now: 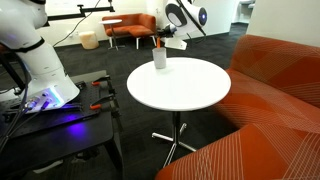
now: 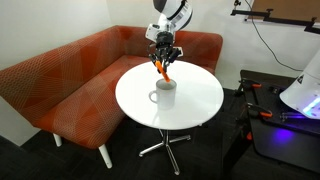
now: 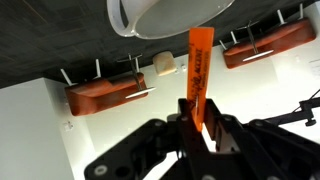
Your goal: Put the marker into the mug cup
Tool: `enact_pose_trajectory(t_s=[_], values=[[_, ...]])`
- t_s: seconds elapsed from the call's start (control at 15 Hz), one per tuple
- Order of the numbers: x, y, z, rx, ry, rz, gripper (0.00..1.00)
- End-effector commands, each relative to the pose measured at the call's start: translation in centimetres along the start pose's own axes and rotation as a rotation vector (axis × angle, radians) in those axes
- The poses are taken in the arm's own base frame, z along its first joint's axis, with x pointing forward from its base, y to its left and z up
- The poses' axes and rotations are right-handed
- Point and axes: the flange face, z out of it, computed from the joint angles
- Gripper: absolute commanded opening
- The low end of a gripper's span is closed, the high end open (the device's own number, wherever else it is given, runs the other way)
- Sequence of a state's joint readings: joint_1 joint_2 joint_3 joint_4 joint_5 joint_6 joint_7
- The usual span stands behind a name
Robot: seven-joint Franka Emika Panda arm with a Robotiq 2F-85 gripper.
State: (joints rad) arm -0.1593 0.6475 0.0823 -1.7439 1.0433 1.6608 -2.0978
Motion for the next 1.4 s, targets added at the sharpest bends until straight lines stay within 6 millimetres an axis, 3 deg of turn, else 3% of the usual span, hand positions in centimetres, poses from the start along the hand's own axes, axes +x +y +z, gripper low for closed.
enact_pose_trajectory(t_s=[0.0,0.07,0.13,0.2,0.67,1.33], values=[[-0.2,0.5,0.5,0.018,-0.002,-0.022,0.05],[-0.3,0.6,0.6,0.018,-0.004,-0.018,0.05],[-0.4,0.6,0.7,0.021,-0.011,-0.009,0.35],[-0.4,0.6,0.8,0.02,-0.012,-0.007,0.45],[0.6,0.1,0.3,0.002,-0.016,0.002,0.98],[5.7,-2.2,-2.0,-0.042,-0.034,-0.061,1.0]])
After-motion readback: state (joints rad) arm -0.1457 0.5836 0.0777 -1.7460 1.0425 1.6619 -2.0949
